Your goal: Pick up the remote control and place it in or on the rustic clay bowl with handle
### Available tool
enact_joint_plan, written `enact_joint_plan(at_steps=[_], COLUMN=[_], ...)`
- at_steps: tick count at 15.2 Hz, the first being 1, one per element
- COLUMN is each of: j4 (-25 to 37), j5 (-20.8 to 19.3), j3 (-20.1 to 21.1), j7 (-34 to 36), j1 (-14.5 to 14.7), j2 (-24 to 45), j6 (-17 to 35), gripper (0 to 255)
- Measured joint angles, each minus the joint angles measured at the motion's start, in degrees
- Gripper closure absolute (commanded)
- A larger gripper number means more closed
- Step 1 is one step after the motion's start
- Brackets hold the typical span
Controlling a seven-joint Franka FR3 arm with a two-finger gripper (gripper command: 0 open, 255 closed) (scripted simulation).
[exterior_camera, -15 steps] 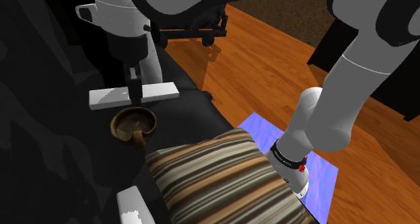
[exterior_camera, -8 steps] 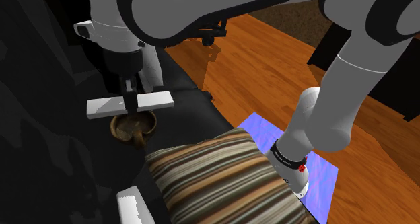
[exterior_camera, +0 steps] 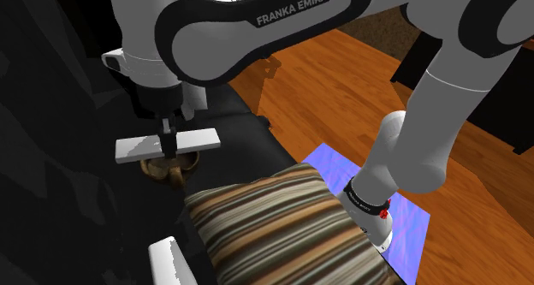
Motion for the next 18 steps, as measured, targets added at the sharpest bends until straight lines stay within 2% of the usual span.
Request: enact_joint_plan(at_steps=[5,6,12,16,18], j4=[-0.21,-0.22,-0.2,3.93,4.77], j5=[-0.02,-0.02,-0.03,0.52,0.62], j3=[0.01,0.01,0.01,0.0,0.04], j7=[0.05,0.05,0.04,-0.4,-0.36], j1=[0.02,0.02,0.02,-0.15,-0.13], j2=[0.05,0.05,0.05,-1.41,-1.7], j6=[0.29,0.29,0.3,-5.13,-6.26], gripper=[255,0,0,0,0])
